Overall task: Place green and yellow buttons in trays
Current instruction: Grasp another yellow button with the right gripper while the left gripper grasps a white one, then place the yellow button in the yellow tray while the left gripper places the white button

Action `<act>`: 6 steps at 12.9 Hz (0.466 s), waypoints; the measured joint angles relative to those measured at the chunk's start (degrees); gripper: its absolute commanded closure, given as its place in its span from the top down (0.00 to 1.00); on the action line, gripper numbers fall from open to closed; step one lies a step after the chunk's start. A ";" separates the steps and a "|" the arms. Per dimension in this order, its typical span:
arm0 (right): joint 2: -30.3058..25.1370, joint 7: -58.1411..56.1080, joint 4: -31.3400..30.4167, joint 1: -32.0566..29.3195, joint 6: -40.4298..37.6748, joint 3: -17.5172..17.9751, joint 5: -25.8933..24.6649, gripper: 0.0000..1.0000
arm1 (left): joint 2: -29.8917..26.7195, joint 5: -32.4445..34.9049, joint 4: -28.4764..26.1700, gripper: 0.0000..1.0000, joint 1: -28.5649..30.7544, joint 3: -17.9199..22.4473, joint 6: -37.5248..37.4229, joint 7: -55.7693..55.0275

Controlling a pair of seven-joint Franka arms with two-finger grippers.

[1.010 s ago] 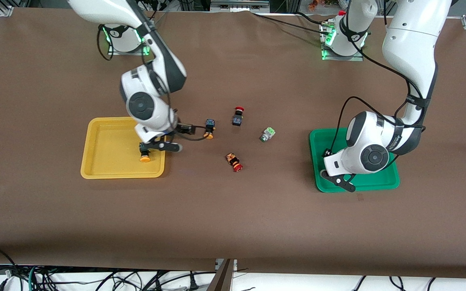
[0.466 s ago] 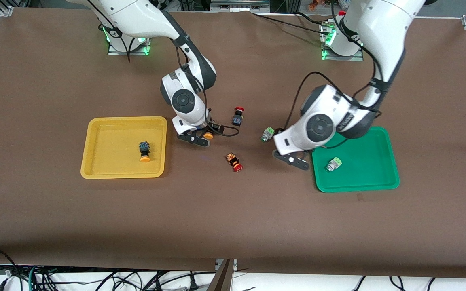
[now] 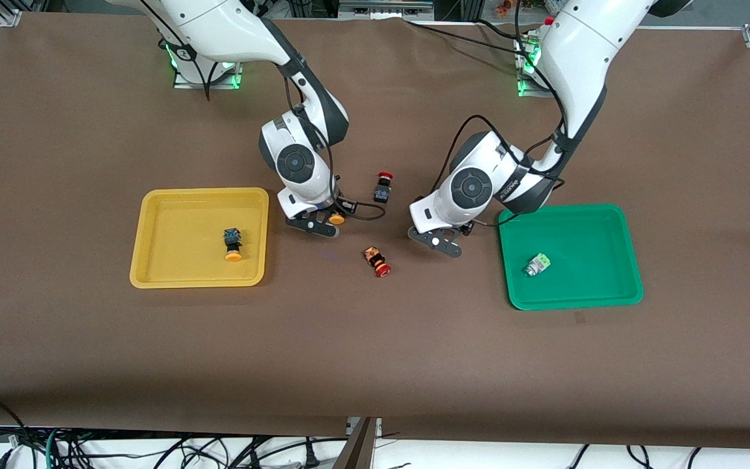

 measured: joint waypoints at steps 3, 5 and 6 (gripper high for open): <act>-4.24 -15.46 3.24 -0.25 -14.04 -9.59 -0.02 0.02 | 0.10 0.00 -2.61 0.25 -1.37 0.01 3.12 -1.15; -5.76 -29.48 4.18 -0.74 -20.10 -17.01 0.03 0.07 | 0.10 0.00 -2.66 0.00 -1.40 0.13 3.31 -1.33; -5.63 -36.76 3.80 -1.56 -20.63 -19.99 0.07 0.15 | 0.08 0.00 -2.64 0.00 -1.31 0.20 3.36 -1.33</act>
